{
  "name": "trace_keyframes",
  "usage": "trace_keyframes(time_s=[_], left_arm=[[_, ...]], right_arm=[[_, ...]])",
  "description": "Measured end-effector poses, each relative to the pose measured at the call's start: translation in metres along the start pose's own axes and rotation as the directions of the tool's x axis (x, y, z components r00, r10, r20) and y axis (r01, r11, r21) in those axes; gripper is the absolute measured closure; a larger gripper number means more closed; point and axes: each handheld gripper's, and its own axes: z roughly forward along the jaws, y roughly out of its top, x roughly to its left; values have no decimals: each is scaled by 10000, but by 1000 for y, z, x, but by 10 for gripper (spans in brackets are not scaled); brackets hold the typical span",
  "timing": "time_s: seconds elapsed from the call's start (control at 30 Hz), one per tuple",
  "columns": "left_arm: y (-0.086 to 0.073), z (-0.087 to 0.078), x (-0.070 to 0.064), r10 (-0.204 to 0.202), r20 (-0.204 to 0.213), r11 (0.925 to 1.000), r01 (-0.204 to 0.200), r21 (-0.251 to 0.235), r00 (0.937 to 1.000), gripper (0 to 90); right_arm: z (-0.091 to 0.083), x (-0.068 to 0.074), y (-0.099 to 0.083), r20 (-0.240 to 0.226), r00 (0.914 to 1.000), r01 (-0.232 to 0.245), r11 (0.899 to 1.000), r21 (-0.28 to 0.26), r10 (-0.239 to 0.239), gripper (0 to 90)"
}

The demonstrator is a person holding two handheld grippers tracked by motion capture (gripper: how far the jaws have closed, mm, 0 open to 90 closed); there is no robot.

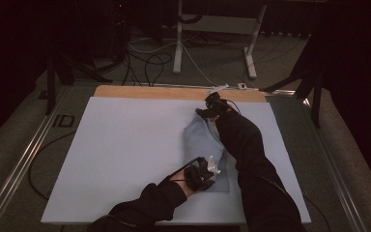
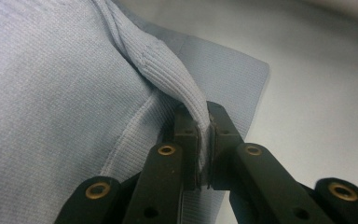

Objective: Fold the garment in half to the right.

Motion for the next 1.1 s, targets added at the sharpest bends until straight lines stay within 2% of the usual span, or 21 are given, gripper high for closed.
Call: trace_keyframes(time_s=[0.1,0.17,0.23,0.27,0.4,0.53,0.63,0.8,1.0,1.1], left_arm=[[1,-3,-3,20,59,9999,-19,-149,10000,850],[2,-4,-3,22,109,9999,-20,-153,9999,840],[3,-5,-4,-16,290,9997,23,-235,9996,827],[5,-6,-5,30,452,9996,-18,-278,9990,791],[6,-5,-8,17,760,9994,9,-355,9971,723],[8,-5,-12,105,1072,9993,-66,-369,9942,688],[10,-5,-14,204,1170,9989,-153,-443,9929,667],[11,-8,-16,278,1211,9983,-214,-545,9922,637],[10,-16,-17,368,984,9963,-288,-812,9945,505],[8,-23,-13,220,1009,9954,-124,-955,9947,479]], right_arm=[[-5,-2,-3,39,9999,-142,9999,90,141,274],[-7,-2,-4,8,9998,-213,9997,112,213,247],[-11,-4,-7,-178,9986,-496,9987,79,497,179],[-16,-7,-12,-466,9965,-690,9976,33,690,132],[-21,-10,-20,-473,9953,-848,9964,-80,844,119],[-25,-11,-26,-277,9950,-958,9953,-99,955,101],[-28,-11,-30,-317,9948,-968,9953,11,968,96],[-33,-10,-33,-250,9957,-893,9960,18,894,96],[-44,-11,-31,-151,9964,-840,9964,-139,838,96],[-51,-10,-29,14,9974,-717,9972,-233,718,96]])
